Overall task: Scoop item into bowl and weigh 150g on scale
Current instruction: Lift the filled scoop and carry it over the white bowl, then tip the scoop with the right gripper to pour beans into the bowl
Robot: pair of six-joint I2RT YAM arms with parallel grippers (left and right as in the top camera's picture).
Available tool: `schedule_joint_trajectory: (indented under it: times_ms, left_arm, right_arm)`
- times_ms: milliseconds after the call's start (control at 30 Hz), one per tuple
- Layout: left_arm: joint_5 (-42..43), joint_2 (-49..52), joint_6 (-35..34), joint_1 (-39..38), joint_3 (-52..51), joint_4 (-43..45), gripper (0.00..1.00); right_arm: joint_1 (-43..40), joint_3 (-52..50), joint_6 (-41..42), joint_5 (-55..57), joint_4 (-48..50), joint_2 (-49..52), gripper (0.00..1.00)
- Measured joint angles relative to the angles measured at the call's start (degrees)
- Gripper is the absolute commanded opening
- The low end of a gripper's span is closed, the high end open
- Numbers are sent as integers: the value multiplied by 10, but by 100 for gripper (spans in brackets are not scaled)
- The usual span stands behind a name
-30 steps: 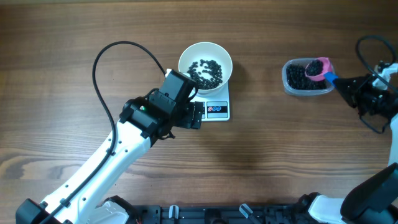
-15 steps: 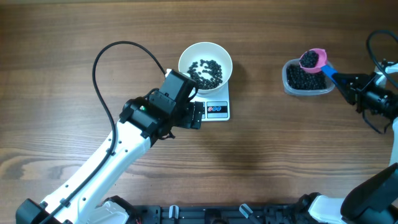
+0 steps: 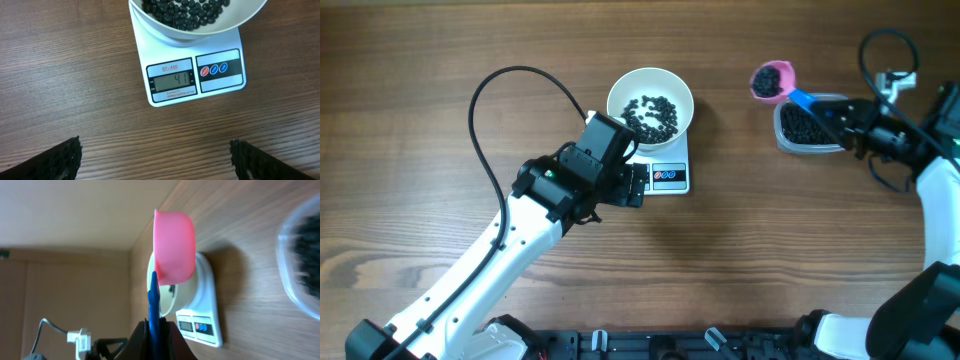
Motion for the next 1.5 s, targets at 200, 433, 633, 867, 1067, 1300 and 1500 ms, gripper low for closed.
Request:
schedule_joint_trajectory:
  times_ms: [200, 433, 633, 867, 1067, 1300, 1500]
  left_arm:
    - [0, 0, 0, 0, 0, 0, 100]
    - [0, 0, 0, 0, 0, 0, 100]
    - [0, 0, 0, 0, 0, 0, 100]
    - [0, 0, 0, 0, 0, 0, 100]
    - [0, 0, 0, 0, 0, 0, 100]
    - [0, 0, 0, 0, 0, 0, 100]
    - [0, 0, 0, 0, 0, 0, 100]
  right_arm:
    - [105, 0, 54, -5, 113, 0, 4]
    - [211, 0, 10, 75, 123, 0, 4]
    - [297, 0, -91, 194, 121, 0, 4]
    - [369, 0, -171, 306, 124, 0, 4]
    - [405, 9, -226, 395, 124, 0, 4]
    - [408, 19, -266, 452, 130, -10, 4]
    - [413, 19, -289, 462, 131, -26, 4]
